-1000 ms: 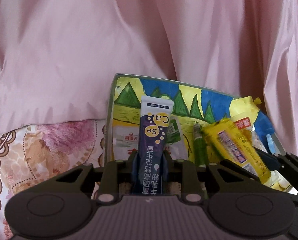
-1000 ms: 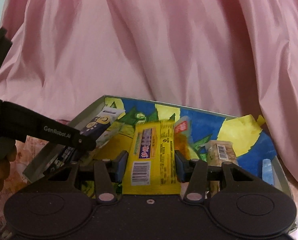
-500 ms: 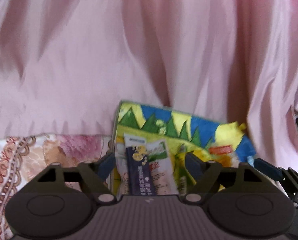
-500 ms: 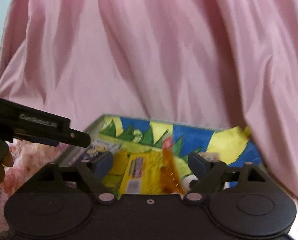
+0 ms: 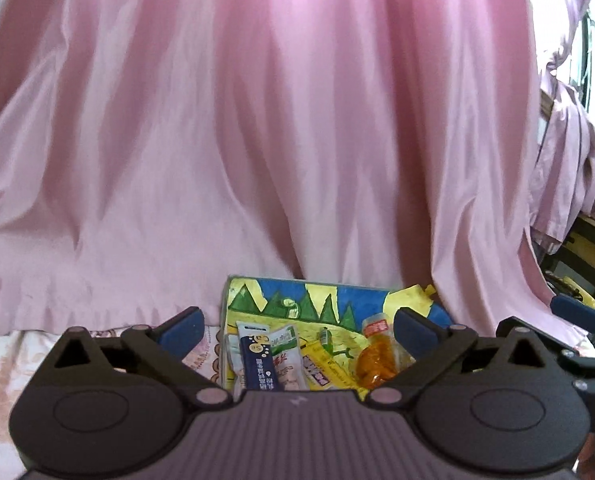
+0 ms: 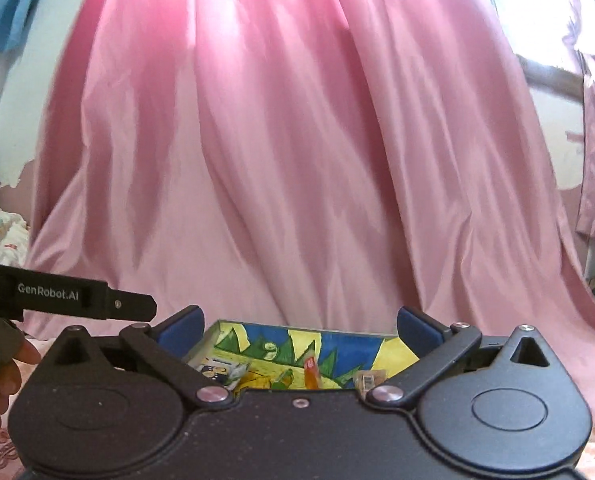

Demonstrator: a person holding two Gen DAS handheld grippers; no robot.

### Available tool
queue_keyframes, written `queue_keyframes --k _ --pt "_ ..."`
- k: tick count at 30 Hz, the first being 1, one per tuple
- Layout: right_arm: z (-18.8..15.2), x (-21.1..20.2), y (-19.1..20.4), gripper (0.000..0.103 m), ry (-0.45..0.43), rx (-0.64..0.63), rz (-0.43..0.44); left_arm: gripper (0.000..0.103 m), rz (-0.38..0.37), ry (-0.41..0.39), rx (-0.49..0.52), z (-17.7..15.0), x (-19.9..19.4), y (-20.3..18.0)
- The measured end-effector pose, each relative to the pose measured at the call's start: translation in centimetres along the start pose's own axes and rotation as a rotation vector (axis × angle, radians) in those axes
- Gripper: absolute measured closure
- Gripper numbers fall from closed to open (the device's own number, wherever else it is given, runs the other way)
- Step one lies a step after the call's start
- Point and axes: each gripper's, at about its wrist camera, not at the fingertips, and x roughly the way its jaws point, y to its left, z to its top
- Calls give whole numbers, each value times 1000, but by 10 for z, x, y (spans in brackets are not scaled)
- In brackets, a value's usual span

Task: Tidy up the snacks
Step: 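Open both grippers to release the snacks and pull back, then move both tools toward the rice cracker bag and gold duck snack pack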

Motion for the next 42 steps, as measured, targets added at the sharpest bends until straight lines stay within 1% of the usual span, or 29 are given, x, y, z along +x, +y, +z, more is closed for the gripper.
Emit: queue_keyframes --k 2,6,8,14,20,24,28,30,35,42 --pt "3 -15 2 1 -4 -7 -7 0 8 -13 12 -1 -15 -3" --pt "4 -46 0 1 -17 21 -9 0 34 -62 7 -7 -51 -5" --pt "2 -64 -2 1 -28 29 -16 0 41 -70 6 -14 -67 -6" --pt "-14 -119 -2 1 -29 24 -41 0 31 -31 41 -37 -110 -14" --pt "-32 -169 3 1 10 39 -47 0 15 -8 100 -69 -143 -27" --pt "-43 -193 6 1 57 49 -59 0 -3 -1 137 -92 -164 -31" --pt "-58 -212 8 1 108 82 -71 0 -3 40 148 -110 -174 -32" --pt "-68 -219 11 1 147 87 -79 0 -3 62 160 -119 -176 -32" --pt "-88 -227 18 1 253 91 -79 0 9 110 175 -139 -182 -29" --pt "-105 -228 21 1 376 102 -71 0 27 174 156 -161 -187 -22"
